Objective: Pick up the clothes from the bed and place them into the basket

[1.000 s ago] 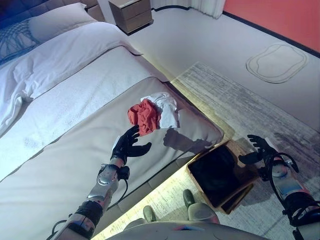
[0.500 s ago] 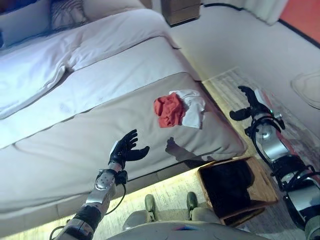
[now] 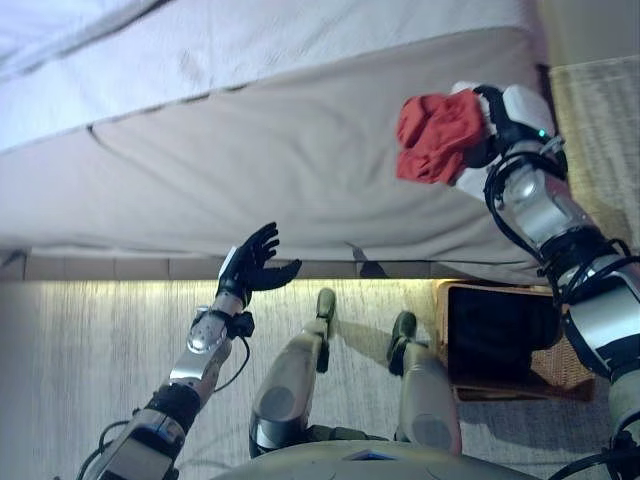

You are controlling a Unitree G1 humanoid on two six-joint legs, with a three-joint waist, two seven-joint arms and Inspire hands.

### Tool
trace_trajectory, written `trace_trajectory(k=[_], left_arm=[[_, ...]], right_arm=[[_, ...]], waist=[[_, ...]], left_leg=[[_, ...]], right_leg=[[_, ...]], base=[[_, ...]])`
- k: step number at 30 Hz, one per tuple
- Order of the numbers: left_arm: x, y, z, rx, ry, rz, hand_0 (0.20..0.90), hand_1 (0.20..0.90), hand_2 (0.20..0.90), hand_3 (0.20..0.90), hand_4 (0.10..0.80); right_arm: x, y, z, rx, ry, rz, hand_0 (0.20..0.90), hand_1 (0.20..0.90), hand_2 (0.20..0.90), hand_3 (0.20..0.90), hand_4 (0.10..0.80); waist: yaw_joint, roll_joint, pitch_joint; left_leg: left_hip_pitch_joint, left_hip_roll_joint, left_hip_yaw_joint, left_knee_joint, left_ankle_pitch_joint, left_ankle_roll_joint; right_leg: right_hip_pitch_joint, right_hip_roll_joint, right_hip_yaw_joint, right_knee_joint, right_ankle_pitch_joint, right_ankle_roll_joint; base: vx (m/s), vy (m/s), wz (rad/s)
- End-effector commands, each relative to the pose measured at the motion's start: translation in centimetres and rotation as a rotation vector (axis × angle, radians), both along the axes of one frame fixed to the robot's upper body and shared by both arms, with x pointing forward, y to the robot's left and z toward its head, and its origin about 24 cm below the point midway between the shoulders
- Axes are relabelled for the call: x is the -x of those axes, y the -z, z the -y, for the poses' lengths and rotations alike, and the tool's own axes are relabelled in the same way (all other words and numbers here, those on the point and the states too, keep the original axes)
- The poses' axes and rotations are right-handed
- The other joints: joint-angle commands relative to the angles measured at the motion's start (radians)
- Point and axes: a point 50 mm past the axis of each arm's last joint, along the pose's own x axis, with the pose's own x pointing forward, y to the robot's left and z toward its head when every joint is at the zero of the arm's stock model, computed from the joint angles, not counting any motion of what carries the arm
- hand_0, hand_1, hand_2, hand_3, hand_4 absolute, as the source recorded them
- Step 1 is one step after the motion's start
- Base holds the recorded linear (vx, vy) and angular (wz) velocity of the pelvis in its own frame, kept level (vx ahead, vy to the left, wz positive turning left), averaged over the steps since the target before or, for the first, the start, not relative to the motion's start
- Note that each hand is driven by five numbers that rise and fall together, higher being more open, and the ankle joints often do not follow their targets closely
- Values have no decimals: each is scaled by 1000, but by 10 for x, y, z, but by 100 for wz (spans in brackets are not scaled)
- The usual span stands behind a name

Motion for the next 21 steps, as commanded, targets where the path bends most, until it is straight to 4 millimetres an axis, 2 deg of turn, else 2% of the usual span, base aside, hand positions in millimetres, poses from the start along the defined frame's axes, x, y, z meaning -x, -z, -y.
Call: trace_trajectory(k=[1, 5, 9, 15, 17, 21], left_arm=[[8, -23, -4, 40, 1, 149, 900, 900, 900, 900, 800], [10, -23, -7, 82, -31, 138, 900, 900, 900, 900, 800], [11, -27, -3, 98, -26, 153, 900, 900, 900, 900, 800], [12, -33, -1, 121, -18, 178, 900, 900, 900, 900, 800], [15, -33, -3, 122, -17, 183, 900, 900, 900, 900, 800], [18, -34, -6, 122, -24, 191, 900, 900, 900, 900, 800]], right_arm=[[0, -72, -8, 143, 0, 167, 900, 900, 900, 900, 800], [-1, -81, 0, 159, 49, 136, 900, 900, 900, 900, 800], [-3, -78, 8, 172, 107, 83, 900, 900, 900, 900, 800], [1, -74, 38, 249, 280, -74, 900, 900, 900, 900, 800], [6, -68, 55, 324, 387, -183, 900, 900, 900, 900, 800], [12, -68, 68, 327, 473, -275, 900, 900, 900, 900, 800]], waist=[[23, -17, -23], [39, -15, -13], [52, -10, -13], [67, 8, -13], [74, 15, -13], [82, 22, -13]], left_leg=[[-106, -9, -34, 325, -260, 24], [-196, -21, -34, 427, -288, 41], [-284, -29, -37, 515, -306, 55], [-381, -43, -36, 590, -311, 63], [-413, -44, -37, 611, -315, 67], [-445, -45, -37, 633, -316, 71]], right_leg=[[-19, 30, -35, 155, -93, -58], [-95, 26, -36, 243, -121, -73], [-175, 25, -35, 321, -140, -79], [-262, 25, -34, 387, -154, -85], [-294, 28, -33, 406, -156, -86], [-324, 32, -35, 419, -157, -89]], base=[[23, -61, 20], [-6, -32, 19], [7, -18, 8], [-5, -8, 3], [-12, -8, 2], [-18, -7, 4]])
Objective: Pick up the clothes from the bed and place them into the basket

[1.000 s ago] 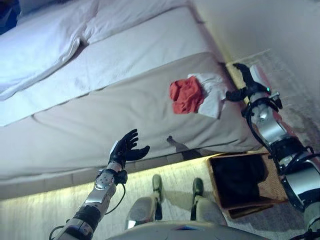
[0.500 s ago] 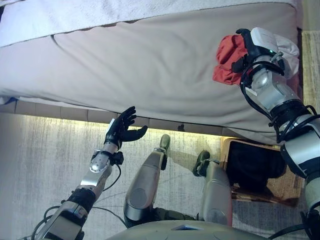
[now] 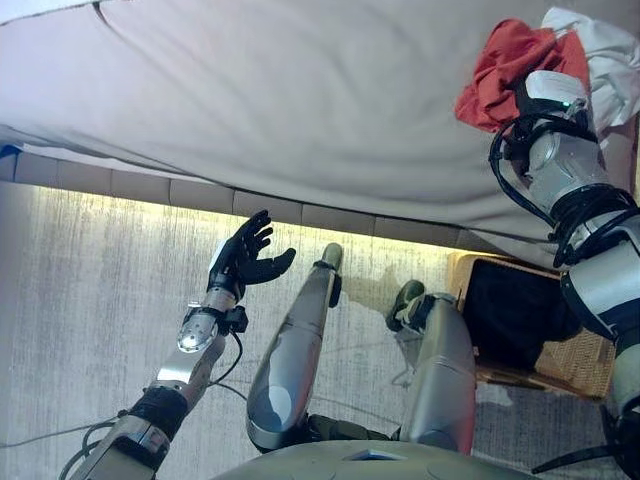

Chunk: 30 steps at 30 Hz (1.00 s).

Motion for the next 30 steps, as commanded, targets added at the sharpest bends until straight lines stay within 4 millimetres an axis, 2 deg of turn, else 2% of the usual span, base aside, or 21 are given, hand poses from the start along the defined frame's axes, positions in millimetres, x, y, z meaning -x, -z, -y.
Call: trace_trajectory(k=[1, 3, 4, 5, 6, 14, 21, 27, 28, 30], left_arm=[[3, -27, -5, 43, -2, 172, 900, 900, 900, 900, 800], [5, -28, -7, 46, -2, 176, 900, 900, 900, 900, 800], [6, -28, -7, 45, 0, 177, 900, 900, 900, 900, 800], [6, -28, -7, 43, 2, 177, 900, 900, 900, 900, 800], [7, -28, -7, 43, -1, 174, 900, 900, 900, 900, 800], [12, -25, -11, 43, -26, 159, 900, 900, 900, 900, 800], [13, -21, -16, 33, -45, 144, 900, 900, 900, 900, 800], [17, -12, -17, 10, -53, 91, 900, 900, 900, 900, 800], [17, -9, -17, 7, -56, 79, 900, 900, 900, 900, 800], [18, -4, -18, 15, -66, 45, 900, 900, 900, 900, 800]], right_arm=[[16, -50, 33, 113, 194, 22, 900, 900, 900, 900, 800], [18, -52, 37, 82, 208, 28, 900, 900, 900, 900, 800], [18, -54, 37, 55, 198, 52, 568, 568, 568, 513, 413], [18, -56, 37, 32, 182, 89, 502, 502, 502, 436, 336], [18, -59, 38, 8, 163, 145, 300, 300, 300, 200, 100], [19, -66, 33, -95, 38, 379, 300, 300, 300, 200, 100], [20, -65, 32, -217, -42, 442, 300, 300, 300, 200, 100], [26, -73, 34, -238, -110, 482, 300, 300, 300, 200, 100], [27, -76, 34, -235, -122, 490, 300, 300, 300, 200, 100], [30, -77, 36, -240, -141, 513, 300, 300, 300, 200, 100]], waist=[[23, 24, -32], [29, 30, -32], [30, 31, -32], [31, 32, -32], [31, 33, -32], [18, 20, -32], [1, -19, -33], [-12, -67, -119], [-20, -76, -139], [-32, -91, -176]], left_leg=[[17, -27, 24, 102, -152, 62], [-3, -27, 26, 120, -157, 65], [-8, -27, 25, 128, -153, 63], [-9, -27, 25, 131, -150, 62], [-7, -27, 25, 133, -149, 62], [64, -19, 29, 100, -136, 54], [280, 13, 37, -45, -106, 39], [448, 53, 50, -202, -81, 24], [463, 56, 51, -239, -52, 27], [536, 68, 60, -327, -43, 21]], right_leg=[[46, 75, -40, 5, -28, -56], [26, 74, -38, 19, -29, -57], [23, 74, -37, 25, -30, -57], [23, 74, -38, 26, -32, -58], [27, 75, -37, 26, -33, -58], [99, 83, -34, -16, -30, -55], [308, 77, -39, -147, -11, -46], [493, 95, -58, -358, 35, -33], [513, 99, -61, -402, 65, -35], [577, 106, -49, -485, 91, -18]], base=[[-43, -1, 0], [-39, 0, -2], [0, 0, 0], [0, 0, 0], [0, 0, 0], [-1, 24, -4], [42, 37, -5], [97, 38, -23], [55, 37, -22], [125, 27, -9]])
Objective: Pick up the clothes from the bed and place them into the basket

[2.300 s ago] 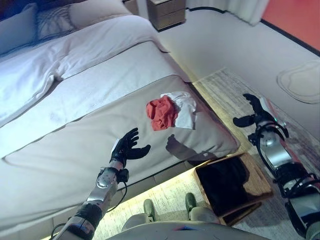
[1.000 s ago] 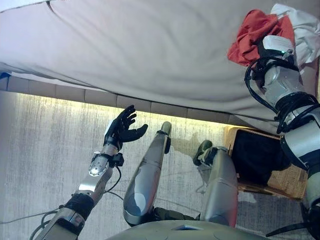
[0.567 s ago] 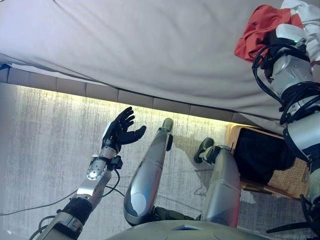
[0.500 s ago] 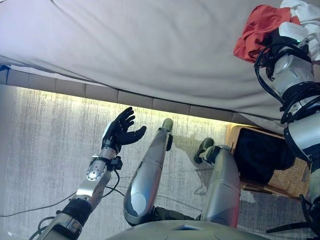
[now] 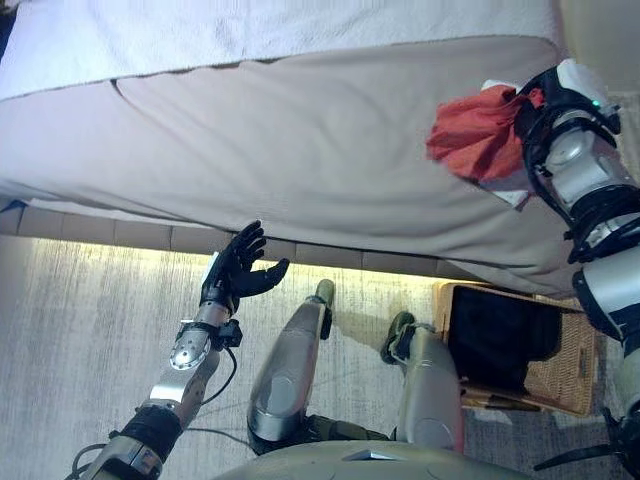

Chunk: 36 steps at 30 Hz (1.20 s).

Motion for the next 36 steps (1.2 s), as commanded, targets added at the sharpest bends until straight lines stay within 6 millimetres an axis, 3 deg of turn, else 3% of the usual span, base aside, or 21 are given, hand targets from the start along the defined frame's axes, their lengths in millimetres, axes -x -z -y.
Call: trace_trajectory(k=[1, 8, 14, 19, 25, 36], left_arm=[[4, -9, -12, -7, -31, 51, 900, 900, 900, 900, 800], [15, 12, -12, -32, -27, -48, 900, 900, 900, 900, 800], [12, 17, -15, -35, -33, -63, 900, 900, 900, 900, 800], [6, 16, -12, -43, -11, -40, 900, 900, 900, 900, 800], [-2, 14, -9, -69, 8, -24, 900, 900, 900, 900, 800], [-14, 9, -3, -90, 19, -6, 900, 900, 900, 900, 800]], right_arm=[[18, -59, 12, 57, -24, 240, 300, 300, 300, 200, 100], [37, -68, 30, 44, -32, 335, 300, 300, 300, 200, 100], [48, -77, 35, 31, -53, 357, 300, 300, 300, 200, 100], [59, -69, 46, 32, -38, 347, 300, 300, 300, 200, 100], [67, -34, 58, -47, -26, 265, 300, 300, 300, 200, 100], [99, 73, 75, -212, -11, 44, 300, 300, 300, 200, 100]], waist=[[-18, -77, -193], [-88, -106, -356], [-137, -115, -410], [-184, -125, -435], [-245, -129, -442], [-371, -119, -443]], left_leg=[[119, 31, 2, -58, -88, -4], [315, 49, 58, -362, -18, -21], [376, 61, 93, -457, -1, -25], [413, 71, 132, -501, -1, -27], [436, 81, 183, -498, -23, -21], [481, 101, 275, -504, -45, -19]], right_leg=[[191, 71, -57, -206, 34, -27], [338, 101, -8, -490, 155, 45], [364, 102, 42, -571, 206, 76], [372, 102, 91, -624, 246, 99], [365, 113, 151, -635, 254, 104], [349, 153, 257, -642, 265, 102]], base=[[164, 17, -9], [104, 34, -15], [-2, 38, -23], [-41, 24, -28], [-22, 15, -28], [-2, -10, -31]])
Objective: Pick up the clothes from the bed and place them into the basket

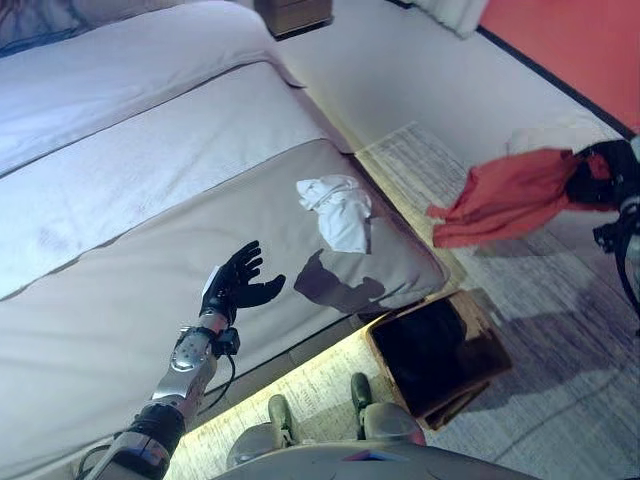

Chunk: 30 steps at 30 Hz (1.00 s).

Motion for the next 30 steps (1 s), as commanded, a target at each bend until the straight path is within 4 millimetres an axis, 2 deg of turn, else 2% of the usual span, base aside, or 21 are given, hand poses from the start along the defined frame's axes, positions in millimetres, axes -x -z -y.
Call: trace_trajectory(k=[1, 11, 25, 30], left_arm=[[-17, -17, 8, -13, 37, 128, 900, 900, 900, 900, 800], [-19, -18, 17, -16, 75, 131, 900, 900, 900, 900, 800], [-22, -19, 22, -30, 93, 133, 900, 900, 900, 900, 800], [-20, -17, 22, -25, 88, 124, 900, 900, 900, 900, 800]], right_arm=[[0, -26, -3, 39, -47, 145, 300, 300, 300, 200, 100], [16, 27, -4, -75, -16, 48, 300, 300, 300, 200, 100], [10, 62, -17, -154, -2, -27, 300, 300, 300, 200, 100], [14, 84, -26, -176, -13, -101, 300, 300, 300, 200, 100]], waist=[[-18, -15, -157], [-48, 4, -149], [-37, 34, -126], [-33, 46, -124]], left_leg=[[-12, 37, -2, 50, -148, -10], [-13, 39, 36, 65, -155, -15], [-27, 35, 29, 80, -162, -17], [-27, 32, 25, 77, -160, -17]], right_leg=[[-74, 1, 27, 70, -36, 29], [-94, 11, 40, 70, -28, 31], [-118, 2, 28, 78, -24, 31], [-119, -2, 22, 78, -25, 32]], base=[[19, -48, -26], [8, -43, -16], [3, -16, 0], [1, -1, 1]])
